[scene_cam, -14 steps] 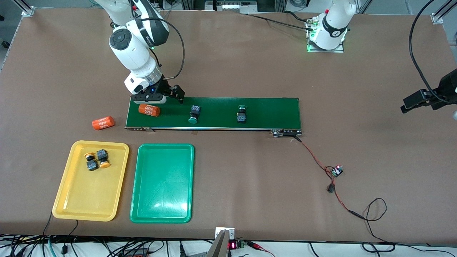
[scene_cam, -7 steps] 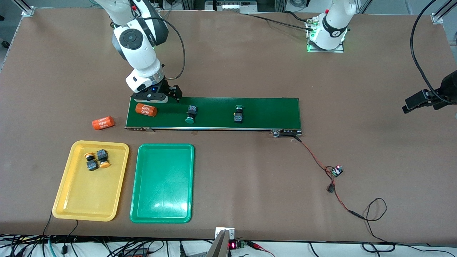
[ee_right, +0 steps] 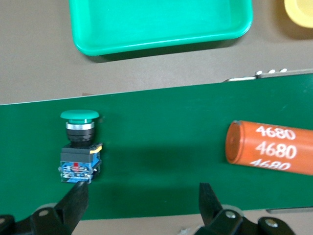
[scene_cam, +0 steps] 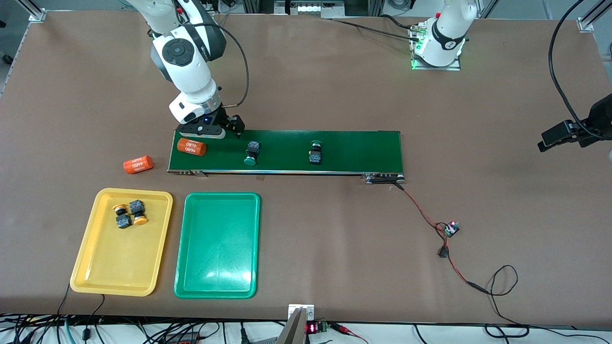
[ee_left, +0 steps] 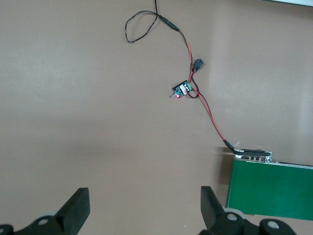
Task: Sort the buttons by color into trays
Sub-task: 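Grasp the green button with the right gripper and lift it, then carry the green button over the green tray with the right gripper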
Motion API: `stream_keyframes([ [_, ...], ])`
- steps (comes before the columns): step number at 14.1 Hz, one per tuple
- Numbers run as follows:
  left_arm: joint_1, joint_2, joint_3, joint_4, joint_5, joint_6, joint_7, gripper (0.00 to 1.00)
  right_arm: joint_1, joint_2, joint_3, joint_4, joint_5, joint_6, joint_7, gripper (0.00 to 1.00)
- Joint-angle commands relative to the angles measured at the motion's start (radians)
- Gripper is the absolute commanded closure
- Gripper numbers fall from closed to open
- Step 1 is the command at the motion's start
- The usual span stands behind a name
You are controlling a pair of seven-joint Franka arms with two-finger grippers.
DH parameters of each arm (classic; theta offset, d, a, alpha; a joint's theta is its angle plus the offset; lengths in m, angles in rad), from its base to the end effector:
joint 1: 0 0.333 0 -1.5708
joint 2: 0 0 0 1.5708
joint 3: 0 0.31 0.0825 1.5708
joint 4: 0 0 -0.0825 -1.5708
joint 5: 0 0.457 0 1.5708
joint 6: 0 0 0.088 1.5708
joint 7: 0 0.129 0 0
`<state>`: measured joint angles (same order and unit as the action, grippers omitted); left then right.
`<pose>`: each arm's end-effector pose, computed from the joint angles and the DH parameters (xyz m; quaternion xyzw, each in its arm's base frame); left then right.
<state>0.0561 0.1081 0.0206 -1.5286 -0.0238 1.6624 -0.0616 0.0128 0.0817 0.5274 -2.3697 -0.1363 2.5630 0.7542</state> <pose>0.6665 0.0478 0.5579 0.9974 0.0699 0.0129 0.0107 0.4826 0.2942 0.2233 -0.9964 0.0541 -0.0619 0.0214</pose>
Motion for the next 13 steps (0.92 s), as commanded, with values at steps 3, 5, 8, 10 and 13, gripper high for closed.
stream_keyframes([
  [3, 0.005, -0.015, -0.008, 0.001, -0.008, 0.005, 0.009, 0.0, 0.026, 0.073, -0.001, 0.064, -0.029, -0.017, 0.065, 0.0],
  [5, -0.001, -0.018, -0.013, 0.004, -0.01, 0.002, 0.011, 0.0, 0.026, 0.098, -0.004, 0.082, -0.031, -0.014, 0.067, 0.0],
  [8, -0.006, -0.021, -0.024, 0.004, -0.008, 0.002, 0.011, 0.0, 0.05, 0.133, -0.024, 0.115, -0.031, -0.014, 0.085, 0.0],
  [10, -0.006, -0.022, -0.025, 0.004, -0.01, -0.001, 0.011, 0.0, 0.113, 0.151, -0.087, 0.133, -0.032, -0.015, 0.091, 0.0],
  [13, -0.006, -0.019, -0.025, 0.004, -0.015, 0.0, 0.012, 0.0, 0.145, 0.176, -0.128, 0.153, -0.036, -0.014, 0.09, 0.0],
])
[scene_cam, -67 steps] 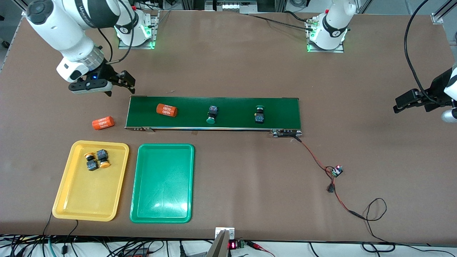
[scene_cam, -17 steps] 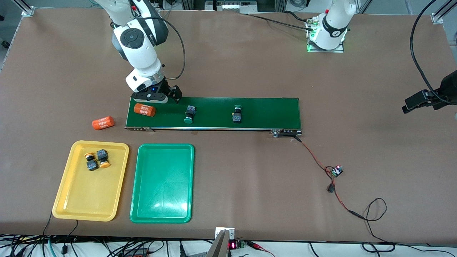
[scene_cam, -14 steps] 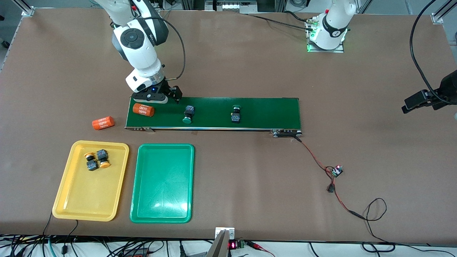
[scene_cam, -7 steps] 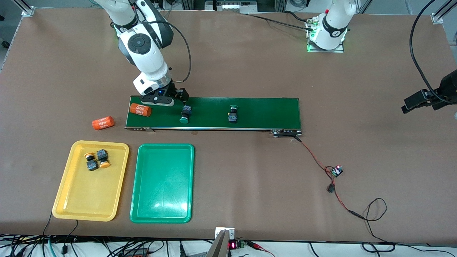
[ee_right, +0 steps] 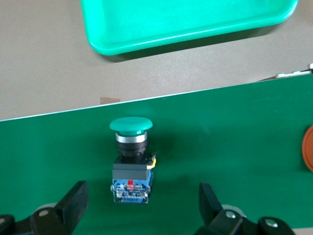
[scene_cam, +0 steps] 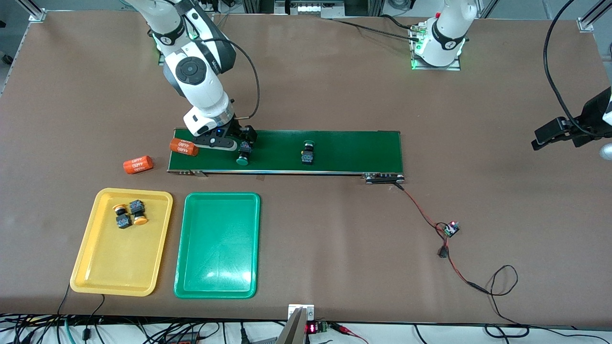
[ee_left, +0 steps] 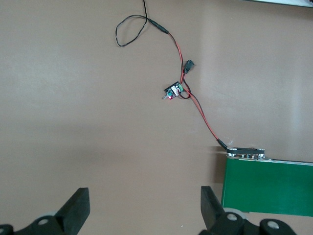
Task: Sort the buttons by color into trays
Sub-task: 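Carry the green button over the green tray with the right gripper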
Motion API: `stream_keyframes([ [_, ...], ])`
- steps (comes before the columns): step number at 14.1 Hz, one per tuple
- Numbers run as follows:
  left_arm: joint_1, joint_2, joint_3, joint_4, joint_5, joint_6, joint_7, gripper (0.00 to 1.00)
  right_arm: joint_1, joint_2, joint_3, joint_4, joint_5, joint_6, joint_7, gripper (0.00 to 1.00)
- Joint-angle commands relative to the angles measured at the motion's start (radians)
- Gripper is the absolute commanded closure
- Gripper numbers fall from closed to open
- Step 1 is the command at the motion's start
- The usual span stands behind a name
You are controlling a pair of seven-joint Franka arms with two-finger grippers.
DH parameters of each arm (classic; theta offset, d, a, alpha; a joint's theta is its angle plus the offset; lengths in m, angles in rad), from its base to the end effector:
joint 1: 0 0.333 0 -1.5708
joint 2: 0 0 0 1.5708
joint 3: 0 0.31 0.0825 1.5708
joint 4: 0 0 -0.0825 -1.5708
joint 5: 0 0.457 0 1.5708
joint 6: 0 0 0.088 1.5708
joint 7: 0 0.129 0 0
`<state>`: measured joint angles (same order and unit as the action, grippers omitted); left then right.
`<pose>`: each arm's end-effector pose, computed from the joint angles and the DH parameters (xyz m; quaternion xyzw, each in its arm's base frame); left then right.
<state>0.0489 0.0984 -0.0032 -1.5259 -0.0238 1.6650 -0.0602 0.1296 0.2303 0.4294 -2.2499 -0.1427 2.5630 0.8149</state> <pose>0.6659 0.0277 0.5661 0.9983 0.0538 0.0203 0.0122 0.5032 0.3235 0.1975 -0.9955 0.0776 -0.0385 0.0383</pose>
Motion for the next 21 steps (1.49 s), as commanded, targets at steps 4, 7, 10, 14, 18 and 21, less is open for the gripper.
stream_keyframes([
  [4, 0.0, -0.009, -0.001, 0.001, -0.013, -0.002, 0.011, 0.0, 0.028, 0.047, -0.052, 0.035, -0.072, -0.012, 0.03, 0.0],
  [7, 0.002, -0.009, -0.001, 0.003, -0.012, -0.001, 0.01, 0.0, 0.028, 0.061, -0.067, 0.052, -0.075, -0.012, 0.029, 0.0],
  [10, 0.002, -0.011, -0.001, 0.007, -0.012, -0.002, 0.01, 0.0, 0.035, 0.064, -0.067, 0.055, -0.072, -0.014, 0.03, 0.0],
  [14, 0.002, -0.009, -0.001, 0.01, -0.012, -0.001, 0.01, 0.0, 0.042, 0.07, -0.067, 0.056, -0.072, -0.012, 0.032, 0.04],
  [18, 0.005, -0.009, 0.0, 0.01, -0.015, -0.001, 0.011, 0.0, 0.047, 0.093, -0.069, 0.058, -0.075, -0.012, 0.024, 0.05],
  [21, 0.008, -0.008, 0.0, 0.01, -0.016, -0.002, 0.01, 0.0, 0.05, 0.099, -0.081, 0.056, -0.101, -0.015, 0.02, 0.15],
])
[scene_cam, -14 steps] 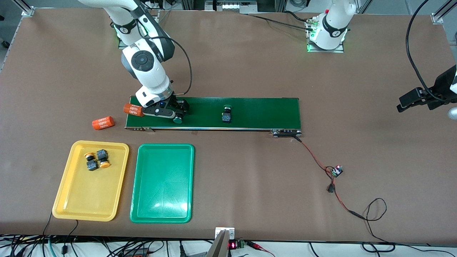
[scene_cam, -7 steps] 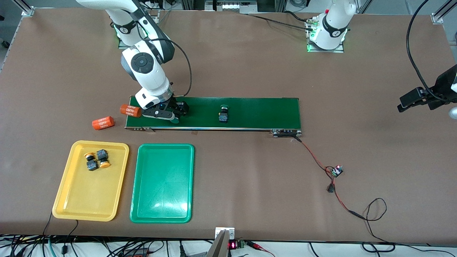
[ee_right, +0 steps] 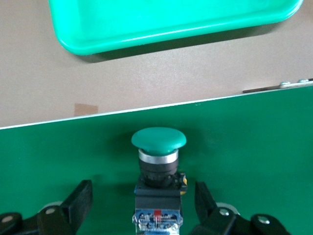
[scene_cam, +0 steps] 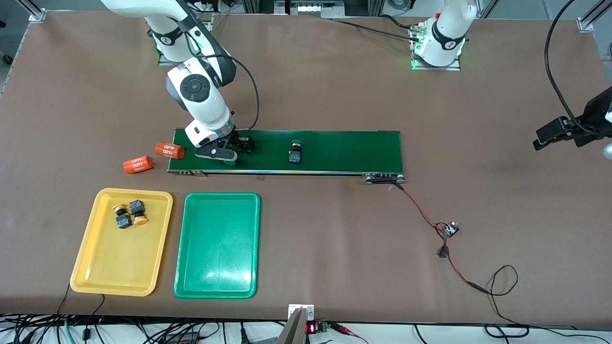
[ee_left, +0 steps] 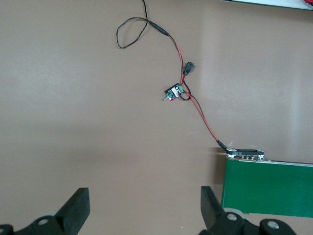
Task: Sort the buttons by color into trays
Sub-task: 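Carry the green button over the green tray with the right gripper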
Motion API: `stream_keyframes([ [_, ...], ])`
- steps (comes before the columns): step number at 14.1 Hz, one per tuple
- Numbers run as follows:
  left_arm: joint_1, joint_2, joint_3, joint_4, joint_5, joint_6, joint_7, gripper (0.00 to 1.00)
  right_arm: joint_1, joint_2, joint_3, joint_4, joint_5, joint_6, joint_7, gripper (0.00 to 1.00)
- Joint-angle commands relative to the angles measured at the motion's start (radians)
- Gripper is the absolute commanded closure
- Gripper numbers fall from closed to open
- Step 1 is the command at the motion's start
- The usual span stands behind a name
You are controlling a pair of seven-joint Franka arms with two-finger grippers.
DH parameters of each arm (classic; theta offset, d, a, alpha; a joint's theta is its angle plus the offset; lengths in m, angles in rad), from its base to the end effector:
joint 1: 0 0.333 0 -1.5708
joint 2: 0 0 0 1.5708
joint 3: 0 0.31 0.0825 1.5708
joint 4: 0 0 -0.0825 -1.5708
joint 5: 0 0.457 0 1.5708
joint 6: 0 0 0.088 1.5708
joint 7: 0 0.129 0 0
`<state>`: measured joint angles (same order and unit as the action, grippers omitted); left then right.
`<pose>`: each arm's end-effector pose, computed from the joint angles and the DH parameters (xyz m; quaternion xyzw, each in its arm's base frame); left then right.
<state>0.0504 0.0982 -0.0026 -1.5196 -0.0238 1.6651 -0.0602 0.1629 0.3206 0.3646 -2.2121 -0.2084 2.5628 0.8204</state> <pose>0.6662 0.0291 0.5697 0.9981 0.0548 0.0236 0.0121 0.5140 0.3109 0.1602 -0.9971 0.0707 -0.0251 0.0159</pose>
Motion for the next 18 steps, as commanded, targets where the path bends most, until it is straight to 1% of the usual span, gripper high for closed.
stream_keyframes([
  [1, 0.006, -0.008, 0.0, 0.004, -0.016, -0.001, 0.011, 0.0, 0.015, 0.009, -0.019, 0.019, -0.039, -0.016, 0.011, 0.23],
  [2, 0.006, -0.008, 0.0, 0.004, -0.016, -0.001, 0.011, 0.0, 0.017, 0.009, -0.024, 0.019, -0.04, -0.016, 0.0, 0.35],
  [4, 0.006, -0.008, 0.0, 0.004, -0.016, -0.001, 0.011, 0.0, 0.015, 0.009, -0.035, 0.019, -0.04, -0.016, -0.012, 0.54],
  [6, 0.006, -0.008, 0.0, 0.004, -0.016, -0.001, 0.011, 0.0, 0.015, 0.009, -0.038, 0.019, -0.04, -0.016, -0.018, 0.71],
  [8, 0.008, -0.008, 0.0, 0.004, -0.016, -0.001, 0.011, 0.0, 0.015, 0.008, -0.042, 0.019, -0.04, -0.016, -0.03, 0.86],
  [9, 0.008, -0.008, 0.0, 0.004, -0.016, -0.001, 0.011, 0.0, 0.017, 0.005, -0.055, 0.019, -0.04, -0.018, -0.049, 0.86],
  [11, 0.009, -0.008, 0.0, 0.004, -0.016, -0.001, 0.011, 0.0, 0.017, -0.006, -0.058, 0.025, -0.04, -0.055, -0.063, 0.86],
  [13, 0.009, -0.008, 0.0, 0.004, -0.016, 0.001, 0.011, 0.0, 0.015, -0.027, -0.058, 0.064, -0.039, -0.148, -0.093, 0.86],
  [16, 0.009, -0.008, 0.0, 0.004, -0.016, 0.002, 0.011, 0.0, 0.006, -0.064, -0.072, 0.152, -0.02, -0.294, -0.21, 0.86],
  [18, 0.009, -0.006, 0.0, 0.004, -0.016, 0.005, 0.011, 0.0, 0.004, -0.064, -0.075, 0.199, -0.019, -0.312, -0.268, 0.86],
])
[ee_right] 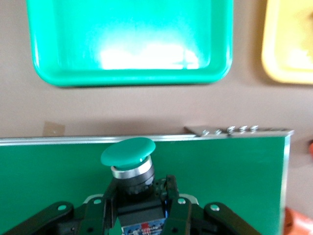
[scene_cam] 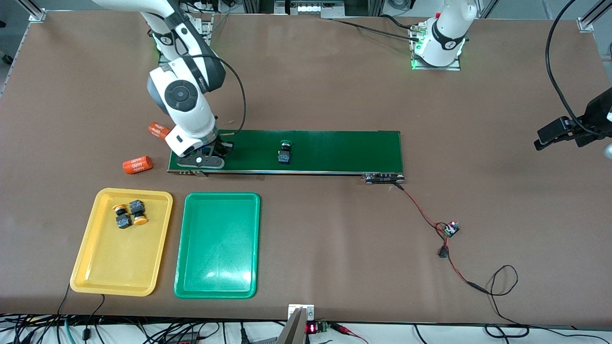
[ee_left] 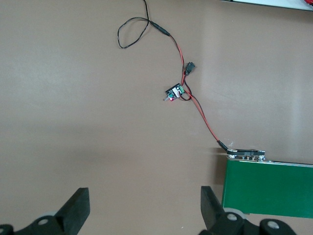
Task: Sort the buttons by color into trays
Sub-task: 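Carry the green button over the green tray with the right gripper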
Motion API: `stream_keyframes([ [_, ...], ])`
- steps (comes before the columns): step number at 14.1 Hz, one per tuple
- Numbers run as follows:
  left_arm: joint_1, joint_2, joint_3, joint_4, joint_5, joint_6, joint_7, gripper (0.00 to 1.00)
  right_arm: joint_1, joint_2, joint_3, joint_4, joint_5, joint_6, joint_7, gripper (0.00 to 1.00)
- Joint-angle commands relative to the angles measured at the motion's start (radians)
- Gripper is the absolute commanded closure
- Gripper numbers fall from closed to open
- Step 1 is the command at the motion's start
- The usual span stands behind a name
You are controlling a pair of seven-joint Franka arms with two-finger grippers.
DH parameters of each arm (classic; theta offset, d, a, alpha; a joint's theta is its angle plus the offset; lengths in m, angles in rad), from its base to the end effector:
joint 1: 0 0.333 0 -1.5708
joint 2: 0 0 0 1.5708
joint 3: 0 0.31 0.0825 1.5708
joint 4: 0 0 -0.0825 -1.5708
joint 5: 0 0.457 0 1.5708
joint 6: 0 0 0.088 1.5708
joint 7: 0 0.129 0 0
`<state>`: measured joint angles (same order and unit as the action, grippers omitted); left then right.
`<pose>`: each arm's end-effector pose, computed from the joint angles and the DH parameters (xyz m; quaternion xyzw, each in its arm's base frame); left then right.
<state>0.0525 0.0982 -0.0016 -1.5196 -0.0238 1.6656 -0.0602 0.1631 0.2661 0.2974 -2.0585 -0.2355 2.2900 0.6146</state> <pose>0.6662 0.0311 0.5697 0.9981 0.0563 0.0238 0.0121 0.5733 0.2758 0.2333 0.9988 -0.0030 0.0175 0.0467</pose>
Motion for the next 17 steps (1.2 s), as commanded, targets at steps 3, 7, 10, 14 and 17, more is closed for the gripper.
stream_keyframes([
  [3, 0.007, -0.005, -0.002, 0.006, -0.016, 0.006, 0.01, 0.0, -0.002, 0.013, -0.03, 0.09, 0.008, -0.024, -0.145, 0.86],
  [7, 0.006, -0.003, -0.002, 0.006, -0.016, 0.006, 0.01, 0.0, -0.002, 0.105, -0.046, 0.165, 0.004, 0.072, -0.173, 0.86],
  [10, 0.006, -0.002, -0.002, 0.006, -0.016, 0.006, 0.01, 0.0, -0.001, 0.192, -0.07, 0.208, -0.004, 0.163, -0.185, 0.86],
  [14, 0.0, 0.006, -0.002, 0.016, -0.015, 0.006, 0.01, 0.0, -0.002, 0.298, -0.105, 0.271, -0.007, 0.245, -0.268, 0.86],
  [17, -0.002, 0.006, -0.002, 0.018, -0.015, 0.006, 0.01, 0.0, -0.001, 0.363, -0.138, 0.313, -0.007, 0.313, -0.326, 0.86],
])
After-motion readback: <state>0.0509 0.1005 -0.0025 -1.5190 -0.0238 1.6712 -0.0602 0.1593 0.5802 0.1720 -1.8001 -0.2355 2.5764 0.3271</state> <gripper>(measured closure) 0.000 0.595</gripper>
